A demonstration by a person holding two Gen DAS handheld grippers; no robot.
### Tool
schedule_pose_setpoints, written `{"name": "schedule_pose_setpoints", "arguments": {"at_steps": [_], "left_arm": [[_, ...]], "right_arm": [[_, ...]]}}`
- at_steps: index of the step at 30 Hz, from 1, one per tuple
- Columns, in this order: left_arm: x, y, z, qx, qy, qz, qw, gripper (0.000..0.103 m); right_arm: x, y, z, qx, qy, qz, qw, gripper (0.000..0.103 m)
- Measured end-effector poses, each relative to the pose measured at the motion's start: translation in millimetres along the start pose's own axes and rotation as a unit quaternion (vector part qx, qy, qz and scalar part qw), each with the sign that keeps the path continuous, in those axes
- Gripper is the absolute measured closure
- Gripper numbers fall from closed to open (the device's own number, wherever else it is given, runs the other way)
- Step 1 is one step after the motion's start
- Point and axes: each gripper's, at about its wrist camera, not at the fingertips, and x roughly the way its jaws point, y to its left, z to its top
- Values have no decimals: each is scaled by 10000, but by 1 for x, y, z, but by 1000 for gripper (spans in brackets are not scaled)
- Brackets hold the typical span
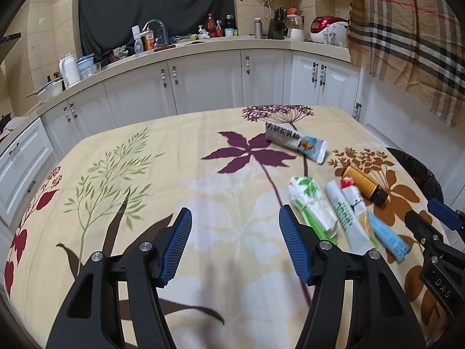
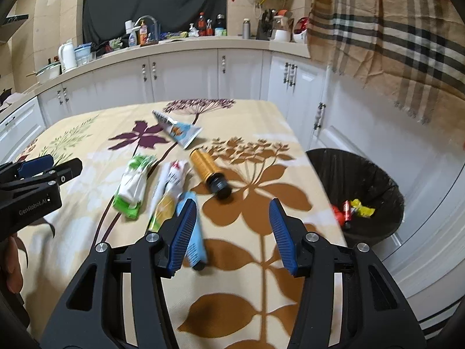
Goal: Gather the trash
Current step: 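Move both grippers back over the table, then grasp the light-blue tube with the right gripper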
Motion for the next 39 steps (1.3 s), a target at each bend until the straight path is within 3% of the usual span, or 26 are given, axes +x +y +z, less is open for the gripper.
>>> {"name": "schedule_pose_setpoints", "arguments": {"at_steps": [6,8,13,17,26,39], "left_arm": [[1,6,-11,-54,103,-8,9999,42],[1,6,-13,-54,119,-20,9999,42],[1,5,-15,-44,124,-61,9999,42],[1,2,-15,-51,125,-107,9999,42],[-2,-16,-10,79,62,-294,9995,42],[14,-49,-1,213,167,-496,9984,42]], "right_arm": [[3,13,-7,-141,151,116,9997,55],[5,16,-9,-191,221,155,9995,64],[12,21,-10,-266,369,195,9988,66],[17,22,-11,-330,503,277,9978,89],[9,16,-12,-248,347,291,9987,93],[-2,-21,-11,153,146,-25,9998,93]]}}
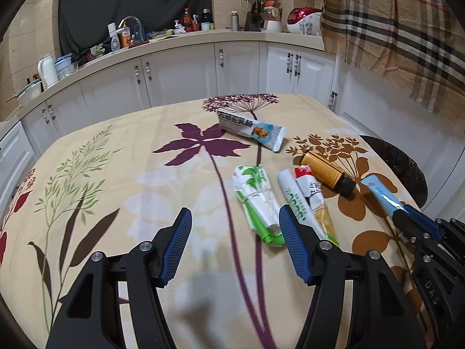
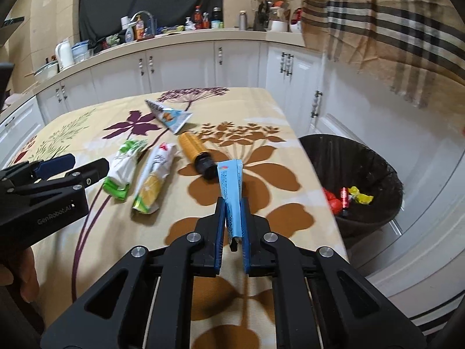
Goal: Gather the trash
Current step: 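Grasp the light-blue tube with the right gripper, then grasp the green-white packet with the left gripper while the right holds the blue tube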
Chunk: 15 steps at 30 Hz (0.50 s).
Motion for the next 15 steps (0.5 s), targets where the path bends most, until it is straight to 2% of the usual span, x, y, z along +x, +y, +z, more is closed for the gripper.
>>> {"name": "schedule_pose_setpoints", "arguments": {"at_steps": [9,11,13,15], "left_arm": [[24,-9,9,-4,349,-53,9994,43],[27,-9,9,-10,429,-105,9990,54],[29,-11,8,60,502,-145,9986,71],[29,-13,7,120,518,-132,9985,73]], "right_arm": [[1,-17,4,178,-72,-94,9998,93],[1,-18,4,185,-78,-77,9998,93],[2,-18,4,188,-78,-59,9998,93],[2,-18,4,189,-75,-48,9998,93]]}}
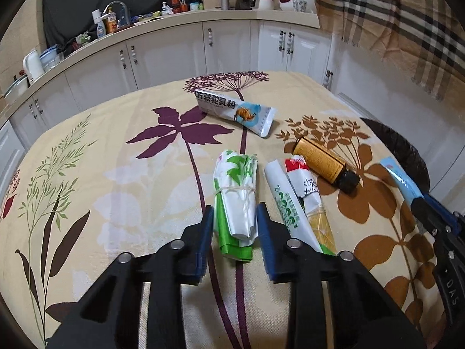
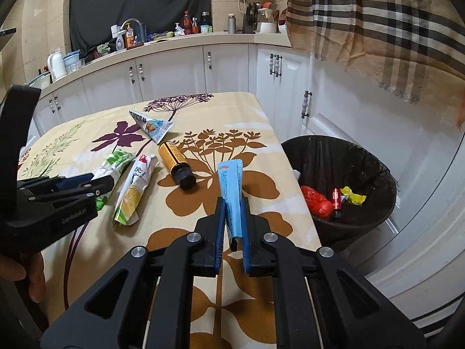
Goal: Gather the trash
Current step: 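Grasp the green-white packet with the left gripper while the right holds the blue tube, then carry the blue tube and packet over the bin and open both grippers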
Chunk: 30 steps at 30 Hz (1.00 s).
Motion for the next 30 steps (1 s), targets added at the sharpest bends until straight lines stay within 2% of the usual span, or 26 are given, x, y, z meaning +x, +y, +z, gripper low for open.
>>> {"name": "schedule_pose_setpoints", "arguments": {"at_steps": [4,12,18,30], "left_arm": [[-4,0,-1,16,-89,-15,10000,75],[-33,-2,-2,58,-693,46,9976,76],[-46,-6,8,41,-938,-77,9955,76],[-48,-53,37,360,-1221,-467,9908,76]], "right_arm": [[1,0,0,9,0,7,10000,93],[-4,-4,5,53,-148,-52,9999,93],[-5,-16,13,139,-299,-180,9993,93],[-10,-59,42,398,-734,-687,9941,93]]}}
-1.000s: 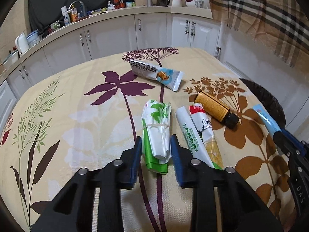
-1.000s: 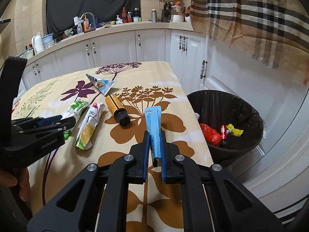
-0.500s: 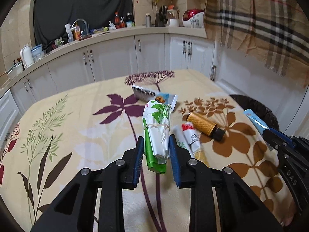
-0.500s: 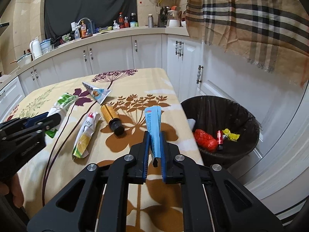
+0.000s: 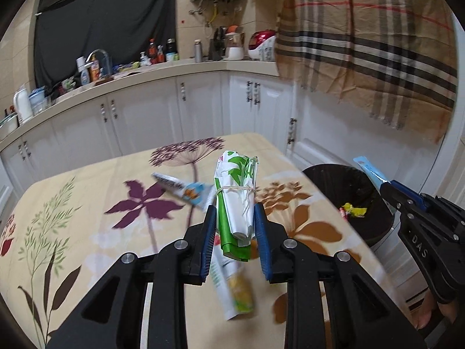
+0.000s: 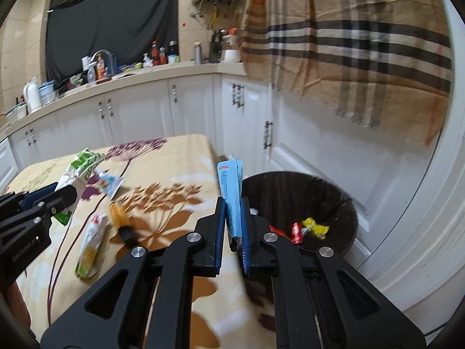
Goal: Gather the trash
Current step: 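Carry the blue tube and packet over the bin and open both grippers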
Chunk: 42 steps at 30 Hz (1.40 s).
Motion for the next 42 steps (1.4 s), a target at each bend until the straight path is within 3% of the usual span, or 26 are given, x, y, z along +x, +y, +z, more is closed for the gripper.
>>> {"name": "schedule_pose_setpoints", "arguments": {"at_steps": [9,21,39,42], "left_arm": [[23,-43,23,185,-91,-302,9993,76],[67,-100,37,562,77,-532,9970,76],[131,-136,49,715,369,-531,9953,75],[136,-138,52,716,376,-499,9955,73]], "right_arm": [[16,-39,13,205,-139,-433,9988,93],[47,-78,15,323,-67,-804,9962,93],[101,-113,16,587,187,-997,9931,93],[110,-118,16,653,225,-1033,9923,83]]}}
